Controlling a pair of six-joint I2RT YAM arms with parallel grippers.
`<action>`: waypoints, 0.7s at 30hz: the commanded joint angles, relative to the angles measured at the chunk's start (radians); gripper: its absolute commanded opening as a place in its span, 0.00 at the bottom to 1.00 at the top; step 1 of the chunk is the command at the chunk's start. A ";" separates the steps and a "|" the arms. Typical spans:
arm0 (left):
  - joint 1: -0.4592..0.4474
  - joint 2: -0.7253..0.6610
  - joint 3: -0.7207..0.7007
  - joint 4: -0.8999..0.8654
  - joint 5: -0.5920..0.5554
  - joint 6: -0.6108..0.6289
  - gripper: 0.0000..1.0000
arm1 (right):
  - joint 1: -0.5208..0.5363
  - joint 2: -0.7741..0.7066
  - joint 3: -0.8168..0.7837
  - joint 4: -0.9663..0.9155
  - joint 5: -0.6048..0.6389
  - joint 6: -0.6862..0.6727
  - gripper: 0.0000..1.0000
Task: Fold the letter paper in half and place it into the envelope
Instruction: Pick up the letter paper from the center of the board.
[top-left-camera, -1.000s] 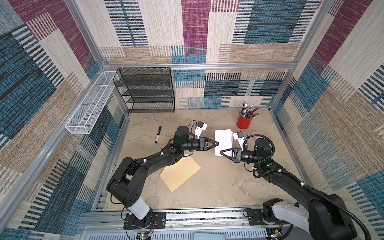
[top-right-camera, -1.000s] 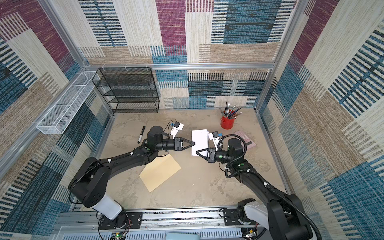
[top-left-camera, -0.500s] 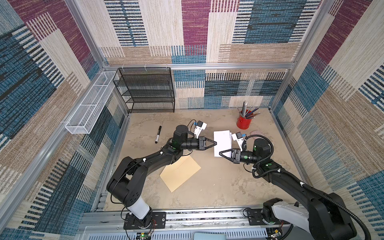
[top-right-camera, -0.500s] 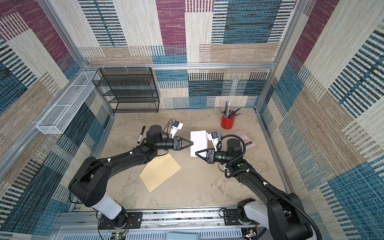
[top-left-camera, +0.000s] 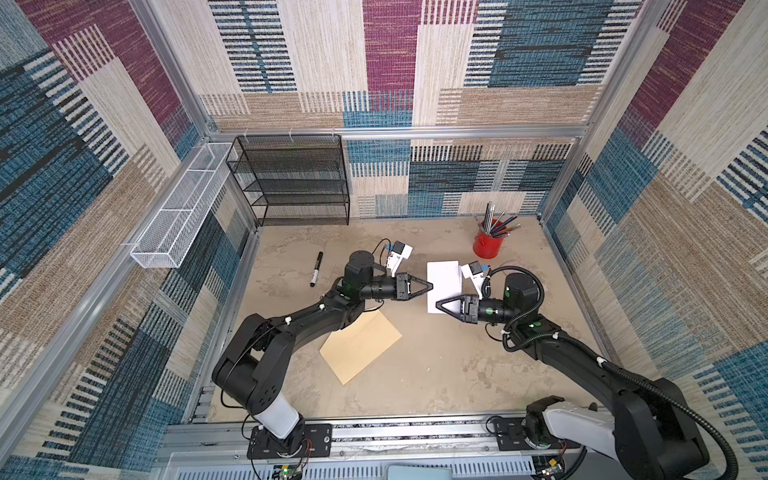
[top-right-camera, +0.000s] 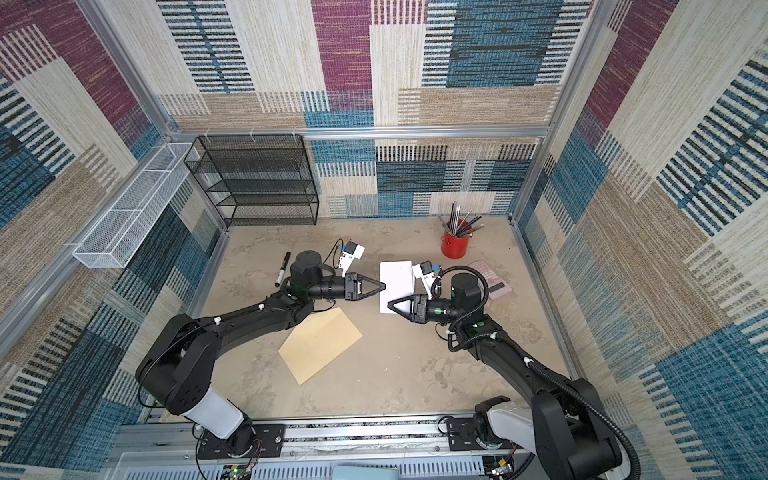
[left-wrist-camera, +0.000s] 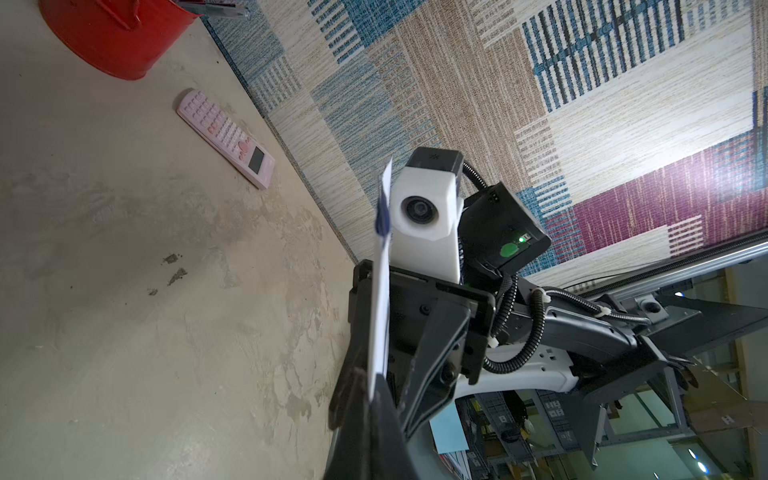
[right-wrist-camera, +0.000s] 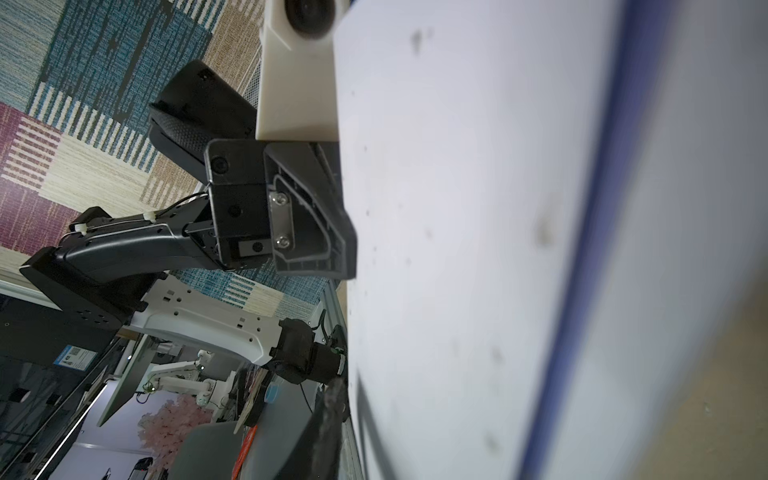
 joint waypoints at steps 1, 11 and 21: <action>0.001 -0.004 0.004 -0.025 0.006 0.015 0.00 | 0.016 0.007 0.015 0.039 -0.009 0.007 0.20; 0.002 -0.020 0.019 -0.120 -0.030 0.056 0.00 | 0.023 -0.002 0.019 0.006 0.035 -0.001 0.00; 0.104 -0.213 -0.003 -0.566 -0.347 0.255 0.72 | 0.011 -0.073 0.089 -0.189 0.165 -0.106 0.00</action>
